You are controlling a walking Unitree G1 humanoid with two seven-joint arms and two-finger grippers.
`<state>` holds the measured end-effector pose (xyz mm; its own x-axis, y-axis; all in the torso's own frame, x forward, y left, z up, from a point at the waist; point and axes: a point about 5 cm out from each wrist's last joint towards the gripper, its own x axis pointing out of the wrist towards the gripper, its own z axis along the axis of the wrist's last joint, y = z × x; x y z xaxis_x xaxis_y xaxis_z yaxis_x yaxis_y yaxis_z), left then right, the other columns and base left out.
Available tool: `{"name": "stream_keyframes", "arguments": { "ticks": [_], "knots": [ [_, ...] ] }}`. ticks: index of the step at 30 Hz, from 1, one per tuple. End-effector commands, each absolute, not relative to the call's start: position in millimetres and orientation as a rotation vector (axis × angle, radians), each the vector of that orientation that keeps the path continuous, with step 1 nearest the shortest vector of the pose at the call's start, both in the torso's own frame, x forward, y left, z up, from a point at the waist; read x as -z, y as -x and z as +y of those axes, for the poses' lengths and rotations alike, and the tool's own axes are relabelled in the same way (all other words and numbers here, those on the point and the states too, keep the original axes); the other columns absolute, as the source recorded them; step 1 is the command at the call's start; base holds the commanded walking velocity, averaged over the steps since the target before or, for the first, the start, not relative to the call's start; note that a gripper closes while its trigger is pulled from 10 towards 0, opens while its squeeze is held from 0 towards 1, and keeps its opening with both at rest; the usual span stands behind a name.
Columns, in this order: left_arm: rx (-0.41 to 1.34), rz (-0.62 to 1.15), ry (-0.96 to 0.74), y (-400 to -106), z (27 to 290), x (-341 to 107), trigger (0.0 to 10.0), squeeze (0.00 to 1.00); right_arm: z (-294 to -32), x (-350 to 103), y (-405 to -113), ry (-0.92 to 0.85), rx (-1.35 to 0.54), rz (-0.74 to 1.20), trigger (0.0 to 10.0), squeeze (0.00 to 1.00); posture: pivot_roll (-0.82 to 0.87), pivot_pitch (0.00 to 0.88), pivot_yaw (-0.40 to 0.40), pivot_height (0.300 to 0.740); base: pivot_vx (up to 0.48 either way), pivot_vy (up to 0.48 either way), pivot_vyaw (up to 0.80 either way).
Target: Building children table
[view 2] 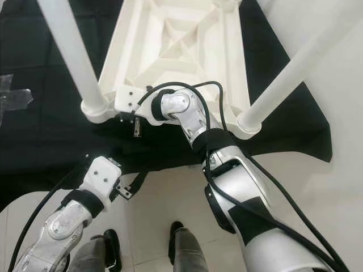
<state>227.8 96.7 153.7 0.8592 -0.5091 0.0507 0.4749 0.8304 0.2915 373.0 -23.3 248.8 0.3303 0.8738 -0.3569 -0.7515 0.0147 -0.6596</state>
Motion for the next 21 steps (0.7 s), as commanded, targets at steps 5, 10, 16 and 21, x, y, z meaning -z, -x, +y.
{"name": "stream_keyframes", "arguments": {
  "ticks": [5, 10, 16, 21],
  "knots": [
    [0.545, -0.093, -0.278, -224.7, 94.0, -146.4, 10.0, 0.0, 13.3, -275.5, -342.4, 0.876, -1.423, -0.487, 0.0, 0.0, 0.09, 0.312, -0.1, 0.74, 0.0, 0.0, 0.0],
    [0.544, -0.097, -0.277, -225.1, 93.0, -147.2, 10.0, 0.0, 22.7, -271.6, -325.7, 0.818, -1.52, -0.521, 0.0, 0.0, 0.08, 0.313, -0.104, 0.74, 0.0, 0.0, 0.0],
    [0.547, -0.103, -0.273, -226.2, 91.0, -148.2, 10.0, 0.0, 32.1, -268.3, -306.7, 0.736, -1.609, -0.547, 0.0, 0.0, 0.08, 0.309, -0.106, 0.74, 0.0, 0.0, 0.0],
    [0.548, -0.108, -0.271, -226.8, 90.3, -149.0, 10.0, 0.0, 42.9, -267.1, -301.0, 0.712, -1.597, -0.554, 0.0, 0.0, 0.08, 0.307, -0.105, 0.74, 0.0, 0.0, 0.0]
  ]
}}
